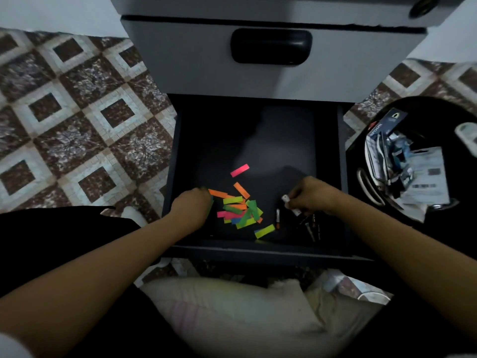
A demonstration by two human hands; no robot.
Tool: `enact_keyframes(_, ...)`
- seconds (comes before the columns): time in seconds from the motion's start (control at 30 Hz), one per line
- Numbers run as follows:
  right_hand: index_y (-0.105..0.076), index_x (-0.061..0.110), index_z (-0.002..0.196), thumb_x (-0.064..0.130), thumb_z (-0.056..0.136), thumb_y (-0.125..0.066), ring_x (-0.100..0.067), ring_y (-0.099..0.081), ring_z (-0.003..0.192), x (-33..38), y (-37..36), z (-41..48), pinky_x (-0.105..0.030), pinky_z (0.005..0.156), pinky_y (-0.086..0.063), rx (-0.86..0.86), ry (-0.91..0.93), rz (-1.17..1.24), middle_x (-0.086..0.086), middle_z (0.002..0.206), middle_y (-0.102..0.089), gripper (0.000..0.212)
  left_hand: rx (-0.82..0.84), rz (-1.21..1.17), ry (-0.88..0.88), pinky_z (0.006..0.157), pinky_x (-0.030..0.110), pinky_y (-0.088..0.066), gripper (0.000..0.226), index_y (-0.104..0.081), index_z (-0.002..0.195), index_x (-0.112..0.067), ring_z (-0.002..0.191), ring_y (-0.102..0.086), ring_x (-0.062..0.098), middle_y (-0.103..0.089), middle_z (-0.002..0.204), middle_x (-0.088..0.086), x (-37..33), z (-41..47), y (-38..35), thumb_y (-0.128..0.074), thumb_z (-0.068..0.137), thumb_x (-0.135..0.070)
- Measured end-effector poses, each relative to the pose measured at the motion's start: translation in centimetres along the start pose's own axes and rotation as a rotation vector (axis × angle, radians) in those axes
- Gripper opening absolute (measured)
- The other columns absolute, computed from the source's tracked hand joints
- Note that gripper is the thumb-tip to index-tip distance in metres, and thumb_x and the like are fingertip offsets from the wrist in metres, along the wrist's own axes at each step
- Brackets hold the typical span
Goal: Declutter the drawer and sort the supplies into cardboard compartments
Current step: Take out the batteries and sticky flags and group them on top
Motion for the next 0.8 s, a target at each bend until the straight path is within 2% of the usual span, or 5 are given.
enact_keyframes(0.13, -0.066, -0.001, 0.077, 0.006, 0.080, -0.070, -0.018, -0.056, 0.062, -0.6, 1.9, 0.5, -0.027, 0.058, -0.049, -0.094, 0.011, 0.022, -0.014, 0.071, -0.061, 0.008, -0.033, -0.078, 0.024, 0.076, 0.039, -0.048, 0.024, -0.047, 0.113, 0.003, 0.101, -0.060, 0.037, -0.059, 0.111, 0.021, 0.6, 0.3, 0.6, -0.041, 0.091, 0.001)
enact_keyframes(0.23, -0.070, 0.001, 0.091, 0.009, 0.078, -0.072, -0.004, -0.057, 0.056, 0.6, 4.3, 0.6, -0.020, 0.058, -0.044, -0.129, 0.149, -0.165, -0.007, 0.072, -0.063, 0.015, -0.015, -0.190, 0.020, 0.077, 0.037, -0.048, 0.018, -0.055, 0.103, 0.004, 0.097, -0.061, 0.036, -0.061, 0.105, 0.022, 1.1, 0.8, 1.2, -0.047, 0.090, -0.006)
enact_keyframes(0.43, -0.071, 0.011, 0.103, 0.012, 0.082, -0.067, -0.017, -0.063, 0.093, 2.7, 2.6, 0.5, -0.021, 0.076, -0.041, 0.005, 0.356, -0.640, -0.003, 0.100, -0.070, 0.021, -0.034, -0.505, 0.046, 0.071, 0.029, -0.043, 0.028, -0.067, 0.103, -0.001, 0.083, -0.059, 0.024, -0.064, 0.091, 0.015, 2.2, 2.2, 3.1, -0.063, 0.087, -0.023)
enact_keyframes(0.63, -0.067, 0.013, 0.108, 0.015, 0.091, -0.056, -0.021, -0.059, 0.105, 1.8, -0.9, 0.9, -0.022, 0.078, -0.039, 0.171, 0.353, -0.919, -0.005, 0.113, -0.065, 0.021, 0.000, -0.653, 0.047, 0.066, 0.027, -0.043, 0.021, -0.070, 0.096, -0.004, 0.072, -0.058, 0.017, -0.063, 0.080, 0.009, 2.4, 2.3, 3.1, -0.070, 0.082, -0.020)
enact_keyframes(0.8, -0.064, 0.017, 0.111, 0.014, 0.092, -0.047, -0.024, -0.057, 0.108, 1.0, -1.7, 0.8, -0.031, 0.086, -0.046, 0.152, 0.387, -1.112, -0.005, 0.116, -0.063, 0.025, 0.013, -0.705, 0.055, 0.058, 0.023, -0.041, 0.016, -0.070, 0.093, -0.009, 0.067, -0.056, 0.012, -0.063, 0.080, 0.007, 2.5, 2.4, 3.0, -0.071, 0.082, -0.019)
Point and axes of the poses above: each hand's wrist, its own z-axis towards the middle knuckle, its own y-axis out of the back of the hand, x = y × z, the point moved 9 cm from there along z, towards the middle knuckle
